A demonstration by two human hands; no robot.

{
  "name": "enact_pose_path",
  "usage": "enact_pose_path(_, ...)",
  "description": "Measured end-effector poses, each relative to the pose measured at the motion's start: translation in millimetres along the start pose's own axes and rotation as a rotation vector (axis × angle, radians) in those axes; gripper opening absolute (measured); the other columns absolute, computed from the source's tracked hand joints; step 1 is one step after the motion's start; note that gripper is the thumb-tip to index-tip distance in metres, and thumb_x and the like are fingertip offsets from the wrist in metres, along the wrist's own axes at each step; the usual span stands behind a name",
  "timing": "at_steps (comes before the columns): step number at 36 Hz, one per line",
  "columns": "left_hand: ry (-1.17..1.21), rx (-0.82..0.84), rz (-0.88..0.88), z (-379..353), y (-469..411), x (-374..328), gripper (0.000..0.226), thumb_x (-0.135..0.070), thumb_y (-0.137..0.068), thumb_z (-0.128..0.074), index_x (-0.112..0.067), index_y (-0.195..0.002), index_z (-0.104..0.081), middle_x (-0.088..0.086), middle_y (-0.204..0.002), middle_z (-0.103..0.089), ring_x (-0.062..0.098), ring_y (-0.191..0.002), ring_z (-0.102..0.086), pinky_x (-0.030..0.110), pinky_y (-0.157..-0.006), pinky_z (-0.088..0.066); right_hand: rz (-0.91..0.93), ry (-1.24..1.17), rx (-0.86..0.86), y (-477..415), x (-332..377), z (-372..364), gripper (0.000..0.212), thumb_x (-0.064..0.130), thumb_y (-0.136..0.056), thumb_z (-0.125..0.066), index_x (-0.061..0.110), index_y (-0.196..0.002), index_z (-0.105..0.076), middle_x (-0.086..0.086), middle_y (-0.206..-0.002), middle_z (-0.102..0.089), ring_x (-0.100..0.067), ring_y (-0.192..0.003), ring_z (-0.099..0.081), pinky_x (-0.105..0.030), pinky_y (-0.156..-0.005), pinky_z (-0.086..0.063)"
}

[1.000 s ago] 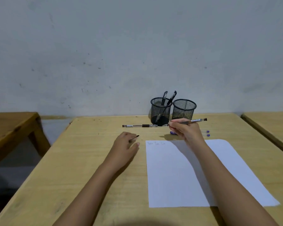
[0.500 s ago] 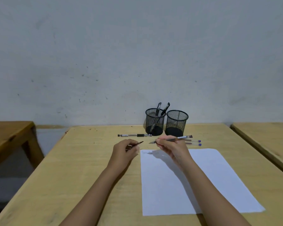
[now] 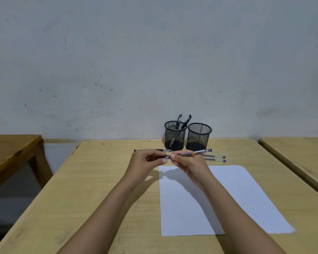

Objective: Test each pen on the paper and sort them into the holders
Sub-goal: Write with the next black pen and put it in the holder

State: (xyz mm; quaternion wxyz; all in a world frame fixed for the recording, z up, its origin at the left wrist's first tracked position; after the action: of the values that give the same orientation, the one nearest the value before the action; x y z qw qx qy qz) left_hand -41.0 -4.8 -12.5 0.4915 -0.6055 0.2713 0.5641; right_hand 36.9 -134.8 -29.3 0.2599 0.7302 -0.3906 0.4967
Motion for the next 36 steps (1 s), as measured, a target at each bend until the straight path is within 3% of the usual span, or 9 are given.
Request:
enact_pose_path(4, 0.035, 0.002, -0.015, -1.4, 0.5, -6.6, 0.022, 0.006, -0.070, -0.074, -0.011, -0.083, -0.074, -0.008, -0.076, -0.074, 0.006, -0.076, -0.070, 0.013, -0.071, -0.051, -0.002, -0.029, -0.004, 1.0, 0.9, -2.5, 0.008, -0.010, -0.076, -0.065, -0.004, -0.082, -0.065, -0.004, -0.060, -0.068, -0.011, -0.059, -0.066, -0.014, -0.059, -0.053)
enact_pose_path(15, 0.017, 0.007, -0.007, 1.9, 0.1, -2.3, 0.021, 0.003, -0.071, -0.075, -0.013, -0.085, -0.074, -0.001, -0.086, -0.075, 0.013, -0.084, -0.071, 0.020, -0.078, -0.054, -0.004, 0.064, 0.053, 1.0, 5.4, -6.6, 0.015, -0.006, -0.074, -0.070, -0.008, -0.088, -0.065, -0.009, -0.070, -0.067, -0.014, -0.066, -0.067, -0.016, -0.064, -0.053)
enact_pose_path(19, 0.008, 0.052, -0.006, 2.1, -1.2, -4.1, 0.020, 0.002, -0.071, -0.075, -0.009, -0.088, -0.074, 0.005, -0.091, -0.075, 0.013, -0.083, -0.070, 0.019, -0.078, -0.053, 0.029, 0.191, 0.095, 2.4, 21.6, -1.9, 0.006, -0.001, -0.073, -0.071, 0.003, -0.077, -0.069, -0.005, -0.067, -0.066, -0.012, -0.066, -0.065, -0.016, -0.065, -0.052)
enact_pose_path(23, -0.024, 0.067, 0.014, 12.2, -7.8, -6.5, 0.018, 0.000, -0.071, -0.076, -0.012, -0.085, -0.075, -0.003, -0.086, -0.075, 0.009, -0.080, -0.068, 0.014, -0.074, -0.051, 0.071, 0.172, 0.036, 1.0, 42.3, 20.6, 0.008, 0.012, -0.061, -0.076, 0.010, -0.068, -0.072, -0.009, -0.071, -0.066, -0.014, -0.064, -0.066, -0.018, -0.067, -0.054)
enact_pose_path(26, -0.064, 0.089, 0.032, 20.8, -15.1, -5.9, 0.017, -0.004, -0.070, -0.077, -0.016, -0.082, -0.075, -0.002, -0.083, -0.075, 0.009, -0.080, -0.068, 0.018, -0.077, -0.052, 0.096, 0.317, 0.073, 2.0, 52.6, 28.5, 0.008, 0.012, -0.059, -0.077, 0.012, -0.066, -0.073, -0.009, -0.070, -0.067, -0.014, -0.064, -0.066, -0.022, -0.071, -0.055)
enact_pose_path(30, -0.084, 0.069, 0.017, 28.8, -31.5, -15.6, 0.016, -0.004, -0.068, -0.079, -0.014, -0.079, -0.075, -0.001, -0.077, -0.074, 0.008, -0.073, -0.066, 0.017, -0.073, -0.052, 0.130, 0.541, 0.105, -1.0, 60.6, 32.1, 0.014, -0.005, -0.065, -0.078, 0.006, -0.070, -0.069, -0.005, -0.064, -0.070, -0.014, -0.063, -0.067, -0.021, -0.066, -0.055)
enact_pose_path(33, -0.108, 0.085, -0.006, 25.4, -45.7, -29.1, 0.016, -0.004, -0.069, -0.078, -0.009, -0.083, -0.073, 0.004, -0.078, -0.072, 0.005, -0.068, -0.062, 0.014, -0.063, -0.048, 0.122, 0.751, 0.103, -8.0, 61.2, 30.5, 0.017, -0.001, -0.063, -0.082, 0.011, -0.068, -0.070, -0.003, -0.062, -0.069, -0.013, -0.059, -0.063, -0.022, -0.061, -0.050)
enact_pose_path(36, -0.093, 0.106, -0.058, 15.7, -62.6, -42.4, 0.019, -0.002, -0.071, -0.076, -0.008, -0.088, -0.072, 0.008, -0.082, -0.072, 0.006, -0.071, -0.063, 0.013, -0.066, -0.048, 0.129, 0.927, 0.139, -15.8, 60.8, 22.5, 0.020, 0.001, -0.065, -0.080, 0.016, -0.071, -0.068, 0.002, -0.062, -0.066, -0.014, -0.057, -0.059, -0.032, -0.061, -0.052)
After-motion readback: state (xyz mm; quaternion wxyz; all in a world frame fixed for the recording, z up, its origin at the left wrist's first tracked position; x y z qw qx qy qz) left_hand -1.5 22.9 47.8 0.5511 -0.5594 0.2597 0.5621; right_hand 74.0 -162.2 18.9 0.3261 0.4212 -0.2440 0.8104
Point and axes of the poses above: each hand's wrist, its own y-axis away from the middle knuckle, its own z-axis out of the back of the hand, x = y × z, the point moved 7 cm from there along -y, towards the middle knuckle
